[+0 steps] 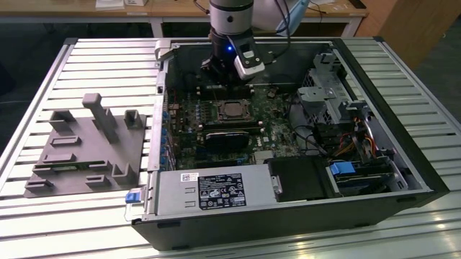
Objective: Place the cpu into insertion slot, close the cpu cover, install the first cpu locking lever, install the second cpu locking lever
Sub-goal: 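Install the first cpu locking lever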
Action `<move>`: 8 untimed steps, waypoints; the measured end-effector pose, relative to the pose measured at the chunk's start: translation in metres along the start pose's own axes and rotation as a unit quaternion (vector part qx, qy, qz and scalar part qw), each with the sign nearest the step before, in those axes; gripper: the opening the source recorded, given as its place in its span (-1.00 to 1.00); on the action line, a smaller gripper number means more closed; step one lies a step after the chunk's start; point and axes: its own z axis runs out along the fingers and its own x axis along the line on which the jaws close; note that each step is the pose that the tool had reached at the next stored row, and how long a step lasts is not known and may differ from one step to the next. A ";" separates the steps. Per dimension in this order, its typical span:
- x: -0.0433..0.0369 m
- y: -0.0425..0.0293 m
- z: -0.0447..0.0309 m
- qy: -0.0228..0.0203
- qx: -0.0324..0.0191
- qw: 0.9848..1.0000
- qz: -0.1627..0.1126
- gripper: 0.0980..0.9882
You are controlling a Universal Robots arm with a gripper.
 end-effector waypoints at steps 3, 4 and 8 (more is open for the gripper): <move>-0.0002 0.0001 -0.0039 0.000 0.000 1.000 0.000 -0.99; -0.0002 0.0001 -0.0047 0.000 0.000 1.000 0.000 -0.99; 0.0039 -0.0007 -0.0055 -0.001 0.000 1.000 0.000 -0.99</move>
